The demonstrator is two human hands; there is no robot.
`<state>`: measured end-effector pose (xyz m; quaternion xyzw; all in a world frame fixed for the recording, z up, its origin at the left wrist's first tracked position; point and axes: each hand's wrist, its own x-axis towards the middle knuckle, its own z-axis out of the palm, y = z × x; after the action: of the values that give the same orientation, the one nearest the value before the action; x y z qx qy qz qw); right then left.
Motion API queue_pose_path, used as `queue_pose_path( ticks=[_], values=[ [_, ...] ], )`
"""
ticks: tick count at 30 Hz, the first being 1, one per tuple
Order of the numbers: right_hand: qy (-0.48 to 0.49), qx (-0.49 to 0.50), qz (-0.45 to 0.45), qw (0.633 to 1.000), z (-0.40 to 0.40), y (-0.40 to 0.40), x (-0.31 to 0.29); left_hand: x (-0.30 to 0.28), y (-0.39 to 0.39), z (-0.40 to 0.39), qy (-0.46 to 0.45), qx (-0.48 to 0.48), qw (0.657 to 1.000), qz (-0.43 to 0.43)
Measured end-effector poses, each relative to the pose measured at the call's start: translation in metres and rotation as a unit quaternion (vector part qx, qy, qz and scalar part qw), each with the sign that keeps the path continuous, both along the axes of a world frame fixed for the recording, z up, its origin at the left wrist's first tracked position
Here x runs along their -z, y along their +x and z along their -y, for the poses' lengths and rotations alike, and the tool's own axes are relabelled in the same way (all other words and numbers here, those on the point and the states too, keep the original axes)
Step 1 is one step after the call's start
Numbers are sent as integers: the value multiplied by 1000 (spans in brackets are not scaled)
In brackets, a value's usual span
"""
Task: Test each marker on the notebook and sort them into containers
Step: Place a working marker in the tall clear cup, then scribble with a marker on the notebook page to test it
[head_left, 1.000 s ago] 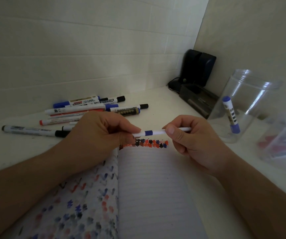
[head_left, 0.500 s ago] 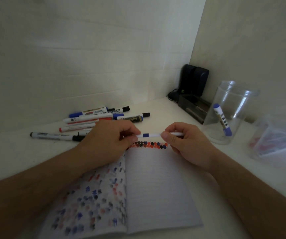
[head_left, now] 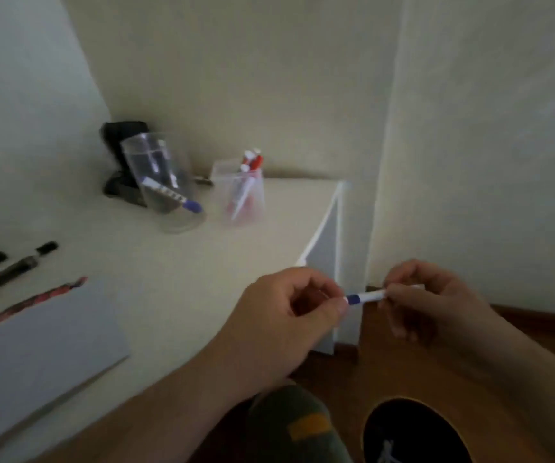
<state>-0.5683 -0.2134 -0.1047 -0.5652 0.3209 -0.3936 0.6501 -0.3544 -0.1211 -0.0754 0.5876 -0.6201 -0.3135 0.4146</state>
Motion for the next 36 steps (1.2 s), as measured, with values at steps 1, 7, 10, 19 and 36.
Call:
queue_pose_path(
  ticks=[1, 7, 10, 19, 36],
  values=[
    [36, 22, -10, 999, -3, -31, 23, 19, -25, 10, 40, 28, 999, 0],
    [324, 184, -65, 926, -39, -142, 208, 182, -130, 56, 343, 78, 936, -18],
    [431, 219, -63, 873, -58, -153, 275, 239, -155, 63, 442, 67, 894, -27],
    [462, 186, -45, 866, -26, -122, 269, 235, -140, 78, 466, 33, 880, -85],
    [-30, -251, -13, 967, -20, 288, -66, -64, 238, -60, 21, -266, 963, 37]
  ],
)
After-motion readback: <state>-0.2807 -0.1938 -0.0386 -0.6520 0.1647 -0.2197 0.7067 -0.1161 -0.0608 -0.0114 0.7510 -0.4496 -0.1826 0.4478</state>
